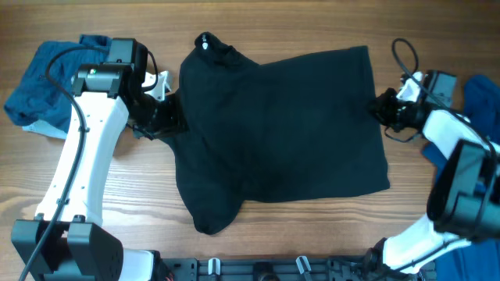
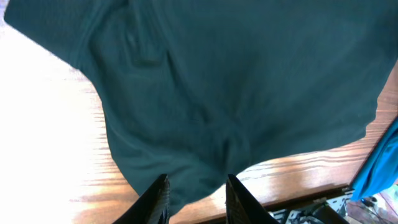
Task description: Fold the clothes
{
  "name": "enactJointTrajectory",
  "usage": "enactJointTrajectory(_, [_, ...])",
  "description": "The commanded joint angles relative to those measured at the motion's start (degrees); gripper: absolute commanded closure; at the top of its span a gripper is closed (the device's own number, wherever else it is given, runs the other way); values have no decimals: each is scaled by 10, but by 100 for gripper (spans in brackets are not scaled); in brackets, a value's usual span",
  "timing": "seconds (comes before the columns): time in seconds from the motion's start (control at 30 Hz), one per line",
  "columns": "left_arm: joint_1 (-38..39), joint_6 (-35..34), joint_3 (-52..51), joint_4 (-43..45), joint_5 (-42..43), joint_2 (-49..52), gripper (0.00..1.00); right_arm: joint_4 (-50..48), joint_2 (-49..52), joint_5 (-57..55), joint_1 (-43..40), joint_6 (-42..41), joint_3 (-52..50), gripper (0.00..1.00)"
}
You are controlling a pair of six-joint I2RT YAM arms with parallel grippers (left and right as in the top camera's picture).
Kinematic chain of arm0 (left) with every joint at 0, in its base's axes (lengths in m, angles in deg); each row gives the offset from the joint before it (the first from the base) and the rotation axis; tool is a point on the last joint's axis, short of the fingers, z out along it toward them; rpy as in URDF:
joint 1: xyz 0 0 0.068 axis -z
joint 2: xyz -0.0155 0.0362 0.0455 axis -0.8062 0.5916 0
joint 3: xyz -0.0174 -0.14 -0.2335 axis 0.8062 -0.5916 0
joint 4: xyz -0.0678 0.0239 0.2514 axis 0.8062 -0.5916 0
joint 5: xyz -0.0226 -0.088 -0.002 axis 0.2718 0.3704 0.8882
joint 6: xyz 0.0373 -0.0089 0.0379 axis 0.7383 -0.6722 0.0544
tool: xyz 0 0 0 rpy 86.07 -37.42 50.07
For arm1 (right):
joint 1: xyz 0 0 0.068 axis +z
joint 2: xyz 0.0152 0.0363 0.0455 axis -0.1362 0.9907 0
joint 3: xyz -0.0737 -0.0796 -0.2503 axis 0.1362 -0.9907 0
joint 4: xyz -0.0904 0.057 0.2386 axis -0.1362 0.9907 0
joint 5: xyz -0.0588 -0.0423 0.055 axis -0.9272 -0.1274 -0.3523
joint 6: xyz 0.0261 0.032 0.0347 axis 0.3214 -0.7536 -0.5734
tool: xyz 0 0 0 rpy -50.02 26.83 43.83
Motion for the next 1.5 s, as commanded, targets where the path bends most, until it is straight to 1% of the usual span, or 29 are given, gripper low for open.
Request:
enactJointTrajectory(0.0, [0, -1, -1, 1, 11, -5, 68, -35, 59, -43, 10, -59, -1, 96])
enactJointTrajectory(0.1, [0, -1, -1, 2, 11, -5, 66, -18, 81, -140, 14, -89, -1, 96])
enactJointTrajectory(0.23, [0, -1, -1, 3, 11, -5, 66, 83, 83, -369, 11, -163, 1, 96])
enactJointTrajectory(0.3, [0, -1, -1, 3, 11, -5, 64, 110, 83, -426, 3, -166, 2, 96])
enactJointTrajectory(0.33, [0, -1, -1, 3, 11, -5, 63, 118, 83, -434, -2, -166, 4, 96])
enactJointTrajectory(0.4, [0, -1, -1, 4, 11, -5, 59, 129, 83, -433, -14, -165, 12, 96])
enactJointTrajectory(0.47, [0, -1, -1, 6, 9, -5, 45, 139, 83, -428, -22, -165, 20, 96])
enactJointTrajectory(0.53, [0, -1, -1, 6, 0, -5, 38, 151, 83, -423, -32, -161, 28, 96])
enactJointTrajectory(0.63, [0, -1, -1, 3, -4, -5, 35, 163, 83, -420, -47, -159, 39, 96])
enactJointTrajectory(0.67, [0, -1, -1, 3, -4, -5, 34, 165, 83, -409, -50, -156, 43, 96])
enactJointTrajectory(0.7, [0, -1, -1, 3, -5, -5, 32, 163, 82, -370, -56, -134, 51, 96])
enactJointTrajectory(0.73, [0, -1, -1, 3, -10, -5, 31, 162, 82, -322, -59, -101, 63, 89])
enactJointTrajectory(0.77, [0, -1, -1, 3, -16, -5, 30, 163, 78, -275, -61, -74, 75, 77])
enactJointTrajectory(0.8, [0, -2, -3, 4, -22, -5, 30, 167, 74, -233, -62, -50, 86, 66])
enactJointTrajectory(0.83, [0, -3, -9, 7, -28, -5, 30, 175, 64, -193, -62, -36, 100, 64])
enactJointTrajectory(0.93, [0, -35, -42, 30, -51, -4, 32, 193, 10, -147, -62, -35, 119, 60])
enactJointTrajectory(1.07, [0, -85, -133, 127, -56, -4, 33, 219, -112, -139, -62, -48, 119, 54])
enactJointTrajectory(1.1, [0, -92, -155, 153, -56, -3, 33, 228, -138, -138, -62, -52, 119, 53])
enactJointTrajectory(1.17, [0, -105, -202, 216, -56, 1, 44, 244, -192, -133, -60, -52, 119, 53])
enactJointTrajectory(1.27, [0, -146, -268, 322, -64, 5, 49, 270, -248, -127, -50, -51, 119, 53])
enactJointTrajectory(1.37, [0, -179, -310, 403, -80, 9, 47, 296, -273, -121, -31, -47, 119, 53])
enactJointTrajectory(1.47, [0, -186, -315, 432, -81, 23, 43, 313, -273, -122, -2, -35, 118, 52])
